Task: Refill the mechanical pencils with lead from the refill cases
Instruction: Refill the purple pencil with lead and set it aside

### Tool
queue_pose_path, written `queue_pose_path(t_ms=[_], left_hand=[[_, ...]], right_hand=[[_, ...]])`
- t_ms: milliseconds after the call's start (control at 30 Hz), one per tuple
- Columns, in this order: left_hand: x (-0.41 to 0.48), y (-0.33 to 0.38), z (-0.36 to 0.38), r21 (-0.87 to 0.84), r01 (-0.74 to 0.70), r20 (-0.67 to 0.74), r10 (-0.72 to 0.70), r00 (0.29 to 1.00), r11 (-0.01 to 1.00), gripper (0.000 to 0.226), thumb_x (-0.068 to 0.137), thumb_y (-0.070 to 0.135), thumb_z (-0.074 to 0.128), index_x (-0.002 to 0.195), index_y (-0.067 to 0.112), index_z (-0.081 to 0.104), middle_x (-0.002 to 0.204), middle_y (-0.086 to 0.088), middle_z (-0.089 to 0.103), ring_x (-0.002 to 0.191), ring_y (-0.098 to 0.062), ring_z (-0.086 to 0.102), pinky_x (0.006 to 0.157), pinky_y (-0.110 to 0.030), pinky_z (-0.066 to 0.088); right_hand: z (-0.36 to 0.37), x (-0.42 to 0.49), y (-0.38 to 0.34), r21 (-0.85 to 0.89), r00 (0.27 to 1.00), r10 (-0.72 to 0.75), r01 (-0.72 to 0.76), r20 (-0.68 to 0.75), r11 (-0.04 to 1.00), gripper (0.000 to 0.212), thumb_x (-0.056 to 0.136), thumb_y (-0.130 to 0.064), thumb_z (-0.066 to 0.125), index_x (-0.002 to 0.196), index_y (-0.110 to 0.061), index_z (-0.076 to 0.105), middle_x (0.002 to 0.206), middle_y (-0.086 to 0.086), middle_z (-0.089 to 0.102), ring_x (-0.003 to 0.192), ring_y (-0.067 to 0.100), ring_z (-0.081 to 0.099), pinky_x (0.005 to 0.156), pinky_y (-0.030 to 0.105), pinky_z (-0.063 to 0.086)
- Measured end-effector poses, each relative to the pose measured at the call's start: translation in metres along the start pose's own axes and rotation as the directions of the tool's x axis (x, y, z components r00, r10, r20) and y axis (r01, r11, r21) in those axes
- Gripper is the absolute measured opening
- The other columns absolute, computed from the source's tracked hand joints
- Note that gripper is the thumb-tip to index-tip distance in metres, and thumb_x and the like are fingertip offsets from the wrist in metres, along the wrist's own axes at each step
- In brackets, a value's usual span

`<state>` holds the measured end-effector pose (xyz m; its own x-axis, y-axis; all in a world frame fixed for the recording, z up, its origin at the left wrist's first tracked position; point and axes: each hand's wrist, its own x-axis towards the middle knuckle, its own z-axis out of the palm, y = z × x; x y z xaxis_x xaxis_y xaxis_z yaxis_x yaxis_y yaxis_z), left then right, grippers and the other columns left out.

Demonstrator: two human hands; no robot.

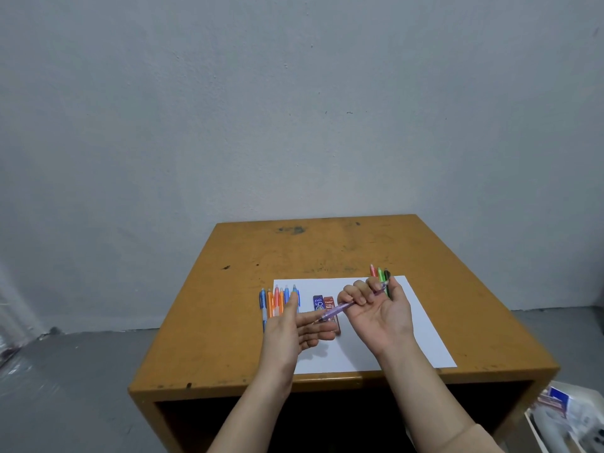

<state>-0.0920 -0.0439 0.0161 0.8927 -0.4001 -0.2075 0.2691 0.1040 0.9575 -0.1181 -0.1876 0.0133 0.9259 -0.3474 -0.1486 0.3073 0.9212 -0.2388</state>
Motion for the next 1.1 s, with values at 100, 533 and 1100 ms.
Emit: queue_pose_path(t_ms=[100,533,1100], left_hand=[[-0.005,0.002,0.003,0.068,-0.104,0.006,0.104,0.995,0.992,0.036,0.096,0.032,0.049,0.083,0.009,0.074,0.076,-0.012,0.074,0.072,-0.017,0.071,0.069,-0.024,0.049],[-0.013,-0.001,0.003,0.185,-0.271,-0.110,0.294,0.949,0.945,0.017,0.075,0.019,0.075,0.091,0.026,0.075,0.086,0.007,0.075,0.086,-0.003,0.066,0.057,-0.011,0.050],[0.002,-0.016,0.000,0.258,-0.302,-0.104,0.337,0.936,0.918,0.017,0.076,0.013,0.076,0.093,0.017,0.074,0.080,0.009,0.073,0.079,-0.005,0.068,0.063,-0.017,0.055]], right_hand=[[0.004,-0.002,0.000,-0.057,1.000,-0.001,0.003,0.025,0.998,0.047,0.094,-0.045,0.040,0.059,-0.014,0.039,0.055,0.000,0.027,0.048,0.015,0.029,0.059,0.029,0.029],[0.018,-0.012,-0.002,-0.498,0.938,-0.342,0.269,-0.059,0.825,0.015,0.097,-0.026,0.051,0.099,-0.013,0.057,0.080,0.007,0.055,0.073,0.019,0.056,0.065,0.033,0.054],[0.009,0.002,0.004,-0.786,0.839,-0.525,0.418,0.143,0.455,0.035,0.085,-0.004,0.068,0.114,-0.021,0.061,0.063,-0.001,0.065,0.055,0.009,0.062,0.062,0.031,0.057]])
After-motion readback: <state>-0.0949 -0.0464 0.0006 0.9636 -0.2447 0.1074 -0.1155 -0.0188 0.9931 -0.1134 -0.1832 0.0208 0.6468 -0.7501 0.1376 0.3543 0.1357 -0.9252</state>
